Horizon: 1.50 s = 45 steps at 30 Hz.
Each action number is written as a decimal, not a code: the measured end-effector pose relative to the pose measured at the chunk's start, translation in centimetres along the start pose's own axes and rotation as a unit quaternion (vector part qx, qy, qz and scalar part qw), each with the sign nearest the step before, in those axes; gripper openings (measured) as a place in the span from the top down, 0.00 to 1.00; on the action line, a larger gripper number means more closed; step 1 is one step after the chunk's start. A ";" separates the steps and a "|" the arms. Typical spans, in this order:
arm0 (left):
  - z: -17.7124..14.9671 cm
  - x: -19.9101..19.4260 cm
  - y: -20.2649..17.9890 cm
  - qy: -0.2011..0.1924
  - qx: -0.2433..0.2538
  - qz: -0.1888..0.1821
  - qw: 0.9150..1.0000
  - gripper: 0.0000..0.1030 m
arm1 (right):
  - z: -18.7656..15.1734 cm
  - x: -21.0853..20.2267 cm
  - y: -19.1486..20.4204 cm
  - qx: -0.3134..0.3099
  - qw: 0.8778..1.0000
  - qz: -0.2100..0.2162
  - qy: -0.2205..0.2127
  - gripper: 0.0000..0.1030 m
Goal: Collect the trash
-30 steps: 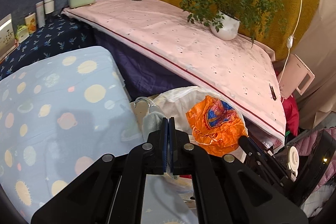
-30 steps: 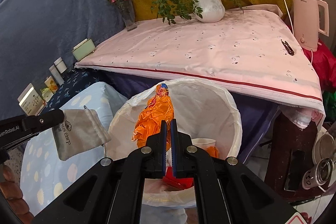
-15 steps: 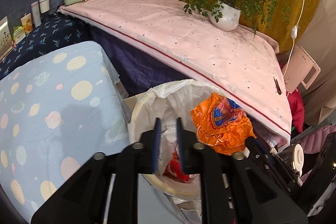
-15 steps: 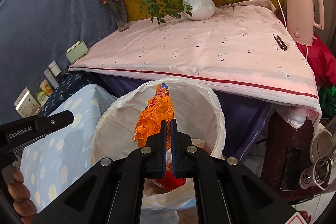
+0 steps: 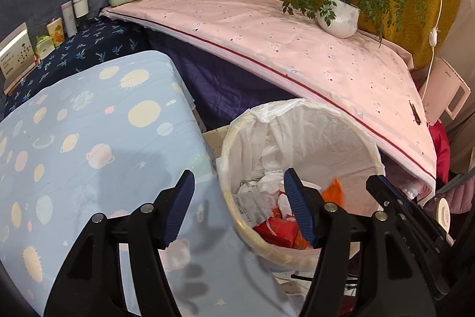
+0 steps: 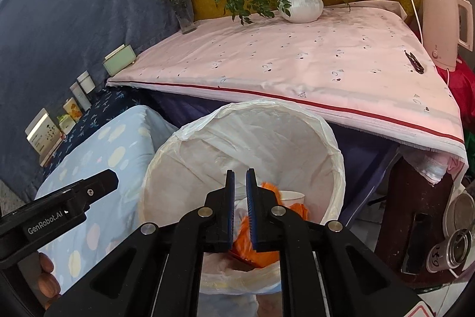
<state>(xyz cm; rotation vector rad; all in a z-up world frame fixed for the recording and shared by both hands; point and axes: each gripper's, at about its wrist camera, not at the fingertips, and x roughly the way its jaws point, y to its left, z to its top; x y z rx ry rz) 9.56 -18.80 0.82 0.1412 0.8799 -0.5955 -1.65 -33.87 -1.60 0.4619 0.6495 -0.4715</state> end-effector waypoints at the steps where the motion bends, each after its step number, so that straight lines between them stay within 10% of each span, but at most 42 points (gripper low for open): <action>1: -0.1 0.0 0.2 0.001 -0.001 0.003 1.000 0.42 | 0.0 0.0 0.2 -0.002 1.000 0.000 0.001 0.87; 45: -5.6 -1.3 3.8 0.006 -0.028 0.069 0.997 0.22 | -3.6 -2.7 2.8 -0.087 0.996 -0.024 0.015 0.29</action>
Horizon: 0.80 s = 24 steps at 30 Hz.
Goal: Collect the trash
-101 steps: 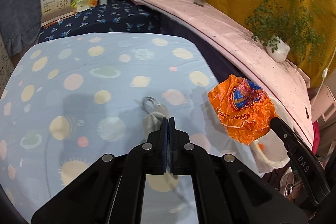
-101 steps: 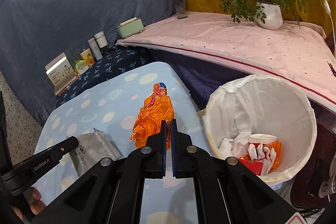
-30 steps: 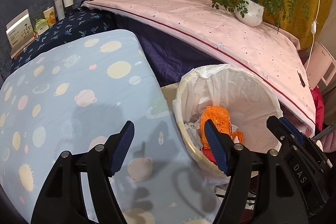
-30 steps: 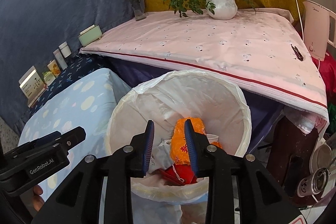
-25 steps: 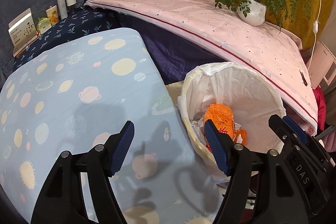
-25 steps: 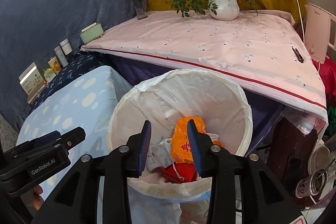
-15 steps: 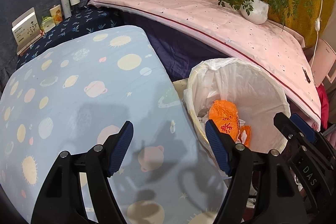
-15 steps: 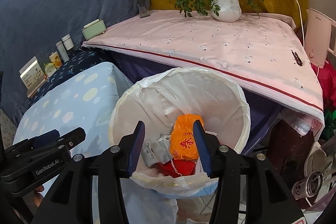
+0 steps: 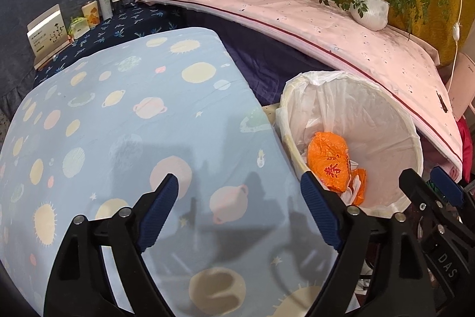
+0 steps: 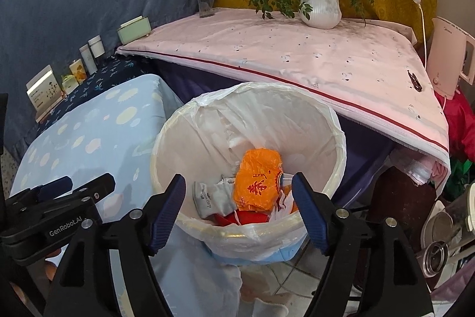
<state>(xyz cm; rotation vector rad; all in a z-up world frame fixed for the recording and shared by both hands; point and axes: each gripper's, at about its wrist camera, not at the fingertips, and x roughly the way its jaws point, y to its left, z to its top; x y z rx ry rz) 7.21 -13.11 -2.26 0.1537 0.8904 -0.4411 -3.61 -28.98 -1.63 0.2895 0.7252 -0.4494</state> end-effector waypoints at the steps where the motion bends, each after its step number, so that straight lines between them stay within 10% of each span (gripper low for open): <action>1: -0.2 0.0 0.1 0.001 -0.001 0.002 1.000 0.21 | -0.1 0.0 0.0 -0.002 1.000 -0.002 0.001 0.27; 24: -3.2 0.2 0.3 0.005 0.011 0.032 0.999 0.12 | -2.9 -0.3 -0.5 -0.027 0.999 -0.031 0.029 0.07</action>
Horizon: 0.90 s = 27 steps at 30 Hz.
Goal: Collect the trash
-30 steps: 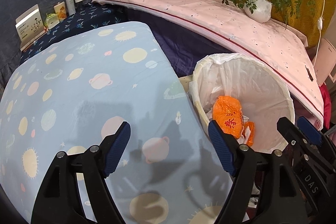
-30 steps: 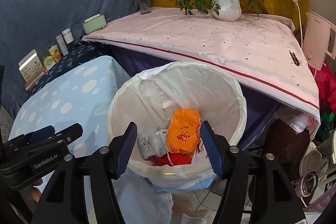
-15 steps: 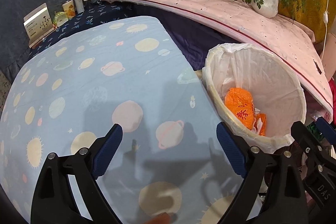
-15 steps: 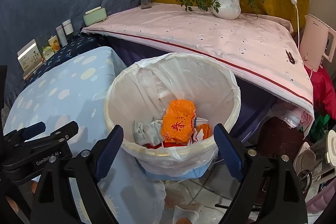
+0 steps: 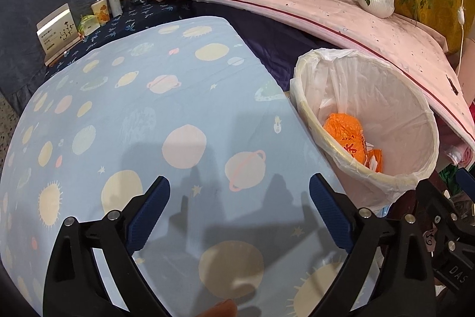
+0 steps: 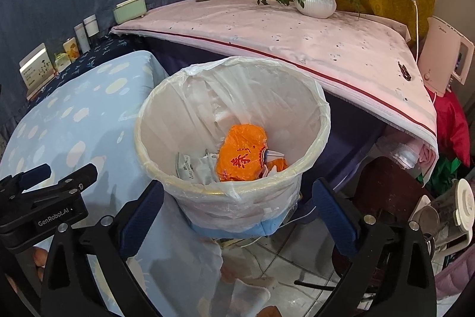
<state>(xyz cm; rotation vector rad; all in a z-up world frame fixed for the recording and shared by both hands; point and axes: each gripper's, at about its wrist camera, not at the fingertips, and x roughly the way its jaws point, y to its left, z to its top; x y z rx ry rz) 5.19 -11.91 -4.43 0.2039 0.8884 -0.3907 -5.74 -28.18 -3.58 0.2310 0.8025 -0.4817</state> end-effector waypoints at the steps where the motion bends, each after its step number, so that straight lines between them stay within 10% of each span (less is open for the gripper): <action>1: -0.1 0.0 0.0 0.001 0.000 0.001 1.000 0.12 | -0.1 0.0 0.0 0.000 1.000 -0.001 0.001 0.07; 27: -1.5 -0.3 -0.5 -0.002 0.012 0.015 1.000 0.11 | -1.3 0.1 0.4 -0.013 1.000 -0.012 0.007 0.07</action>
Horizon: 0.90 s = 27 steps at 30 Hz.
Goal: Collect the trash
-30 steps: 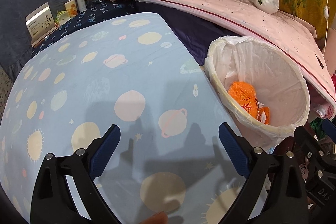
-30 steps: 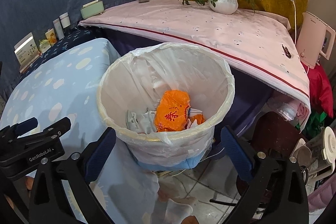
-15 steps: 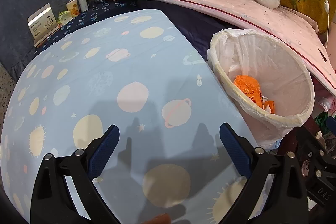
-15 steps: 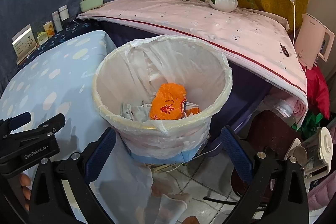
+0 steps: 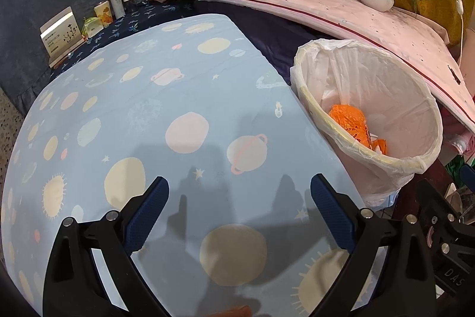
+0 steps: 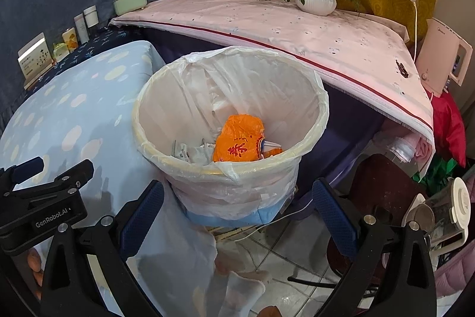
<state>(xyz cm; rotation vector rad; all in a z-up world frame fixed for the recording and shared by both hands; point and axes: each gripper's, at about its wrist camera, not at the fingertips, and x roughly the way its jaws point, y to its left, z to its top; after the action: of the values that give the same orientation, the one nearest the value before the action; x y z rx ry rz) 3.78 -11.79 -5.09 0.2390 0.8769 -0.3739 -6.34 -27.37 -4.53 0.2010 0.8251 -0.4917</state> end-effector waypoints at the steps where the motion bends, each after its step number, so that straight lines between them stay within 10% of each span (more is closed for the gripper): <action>1: -0.1 0.0 -0.1 0.000 0.001 0.000 1.000 0.11 | 0.0 0.0 0.0 0.000 1.000 0.000 0.000 0.07; 27: -0.5 -0.4 0.0 0.001 -0.004 0.005 1.000 0.11 | -0.5 -0.2 0.0 0.000 1.000 -0.002 0.001 0.07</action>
<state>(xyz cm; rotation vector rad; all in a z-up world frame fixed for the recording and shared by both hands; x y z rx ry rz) 3.21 -11.57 -5.11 0.2351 0.8780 -0.3614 -6.82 -27.15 -4.76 0.1989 0.8270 -0.4961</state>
